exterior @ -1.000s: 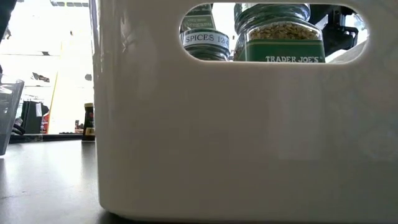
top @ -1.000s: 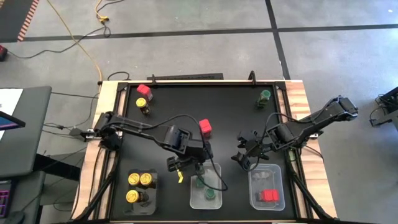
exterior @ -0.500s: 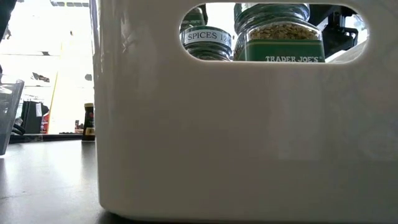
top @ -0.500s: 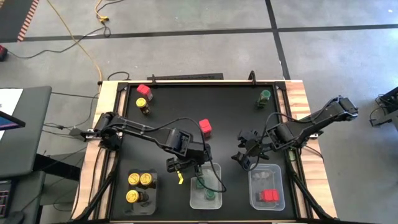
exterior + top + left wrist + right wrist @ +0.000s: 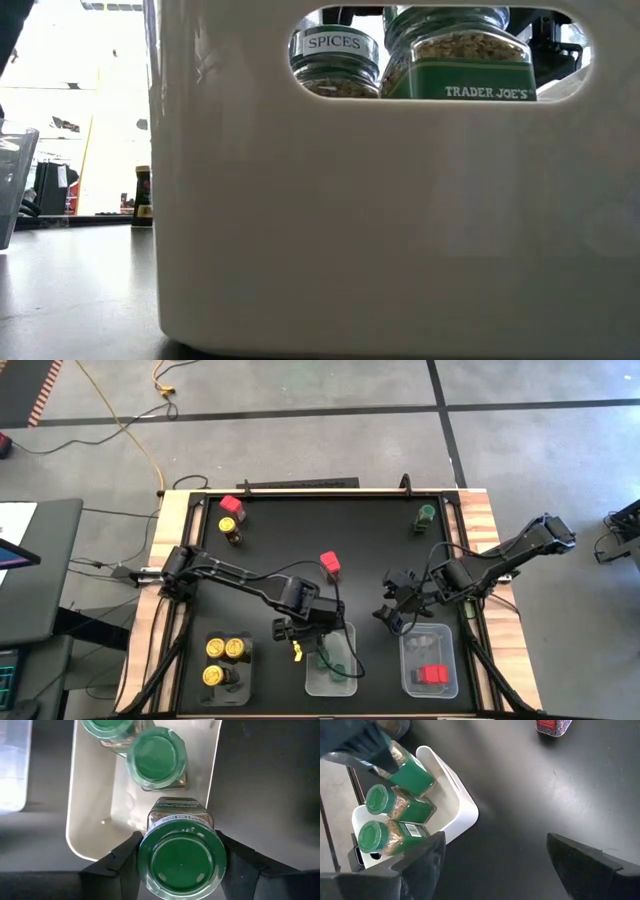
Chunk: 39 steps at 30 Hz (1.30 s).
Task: Sort spices by type
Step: Put the left green seasoning bottle into the white bin
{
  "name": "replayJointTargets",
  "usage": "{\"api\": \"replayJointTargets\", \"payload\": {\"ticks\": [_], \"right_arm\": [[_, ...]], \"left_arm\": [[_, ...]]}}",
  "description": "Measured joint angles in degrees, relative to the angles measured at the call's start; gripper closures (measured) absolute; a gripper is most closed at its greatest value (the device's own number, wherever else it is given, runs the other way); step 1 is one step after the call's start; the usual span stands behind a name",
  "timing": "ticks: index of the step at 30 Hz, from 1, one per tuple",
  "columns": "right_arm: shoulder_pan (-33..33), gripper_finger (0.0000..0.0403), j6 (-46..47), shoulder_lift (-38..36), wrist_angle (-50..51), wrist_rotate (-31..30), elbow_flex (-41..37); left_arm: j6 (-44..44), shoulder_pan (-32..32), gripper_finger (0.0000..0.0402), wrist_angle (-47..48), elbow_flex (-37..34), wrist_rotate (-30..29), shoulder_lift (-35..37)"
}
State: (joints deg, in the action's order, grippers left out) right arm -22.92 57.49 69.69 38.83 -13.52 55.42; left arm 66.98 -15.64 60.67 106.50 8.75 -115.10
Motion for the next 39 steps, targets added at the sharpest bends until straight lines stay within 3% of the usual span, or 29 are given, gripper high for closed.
{"api": "replayJointTargets", "payload": {"ticks": [18,33,39], "right_arm": [[-1.44,0.0029,1.17,0.00,0.20,0.00,0.00],[-1.46,0.0029,3.96,0.00,-0.21,0.00,-0.04],[-1.46,0.0029,4.01,0.00,-0.20,0.00,-0.04]], "left_arm": [[6.73,0.06,0.0201,-0.70,0.11,0.42,-1.17],[7.15,1.44,0.0201,-2.13,0.04,1.48,-4.90],[5.87,1.36,0.0184,-2.17,0.04,1.49,-4.95]]}}
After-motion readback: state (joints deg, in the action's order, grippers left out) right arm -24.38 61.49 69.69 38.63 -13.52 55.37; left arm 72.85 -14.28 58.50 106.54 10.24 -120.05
